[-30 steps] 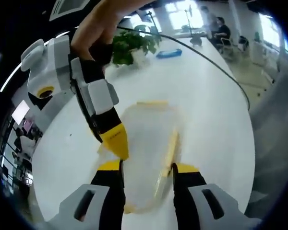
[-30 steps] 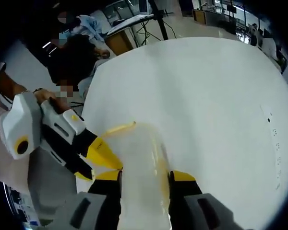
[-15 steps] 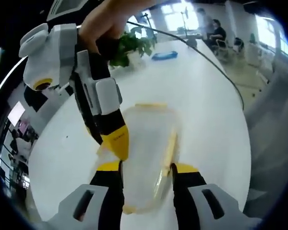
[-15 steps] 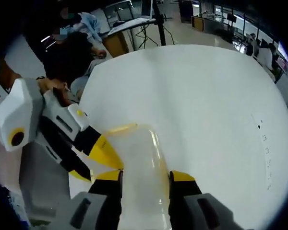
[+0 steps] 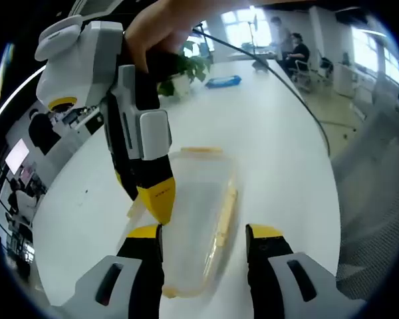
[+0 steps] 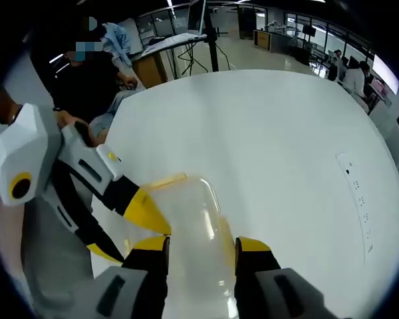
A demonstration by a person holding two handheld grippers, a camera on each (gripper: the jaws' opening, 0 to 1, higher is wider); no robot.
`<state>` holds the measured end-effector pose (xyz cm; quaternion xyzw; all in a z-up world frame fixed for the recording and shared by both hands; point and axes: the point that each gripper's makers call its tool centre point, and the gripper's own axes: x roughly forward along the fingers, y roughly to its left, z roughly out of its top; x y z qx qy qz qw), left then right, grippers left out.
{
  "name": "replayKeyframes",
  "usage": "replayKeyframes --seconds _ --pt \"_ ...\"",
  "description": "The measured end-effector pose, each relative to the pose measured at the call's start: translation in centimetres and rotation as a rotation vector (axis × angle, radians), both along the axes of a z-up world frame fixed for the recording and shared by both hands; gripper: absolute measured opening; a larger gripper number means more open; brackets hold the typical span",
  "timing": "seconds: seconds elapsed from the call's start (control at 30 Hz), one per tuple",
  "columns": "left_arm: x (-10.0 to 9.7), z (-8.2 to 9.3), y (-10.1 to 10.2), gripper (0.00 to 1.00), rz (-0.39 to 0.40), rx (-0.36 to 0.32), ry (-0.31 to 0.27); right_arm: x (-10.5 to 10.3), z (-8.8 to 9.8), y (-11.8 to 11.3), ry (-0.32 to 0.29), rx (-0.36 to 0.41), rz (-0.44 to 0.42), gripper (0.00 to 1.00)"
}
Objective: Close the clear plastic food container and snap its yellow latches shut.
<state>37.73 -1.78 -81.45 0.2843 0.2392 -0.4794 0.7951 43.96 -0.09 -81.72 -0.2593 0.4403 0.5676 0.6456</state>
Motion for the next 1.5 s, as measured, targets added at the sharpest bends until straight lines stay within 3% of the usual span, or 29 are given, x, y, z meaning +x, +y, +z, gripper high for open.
replayKeyframes --seconds 0.3,0.6,0.93,1.27,1.5 --pt "0.6 1.2 0.6 0.49 0.066 -0.065 0.016 0.0 0.0 0.0 -0.031 0.059 -0.100 0.45" --pt "1.6 2.0 2.0 0.52 0.155 -0.128 0.045 0.2 0.6 0.2 -0.042 0.119 -0.188 0.46" --pt "2.4 2.2 3.4 0.54 0.244 -0.181 0.083 0.3 1.4 -1.0 -0.072 0.146 -0.266 0.46" --pt "2.6 1.8 4.4 0.58 0.271 -0.186 0.113 0.1 1.6 -2.8 -0.082 0.151 -0.323 0.46" --pt "2.7 1.7 4.7 0.61 0.270 -0.193 0.144 -0.9 1.5 -4.1 -0.070 0.138 -0.320 0.51"
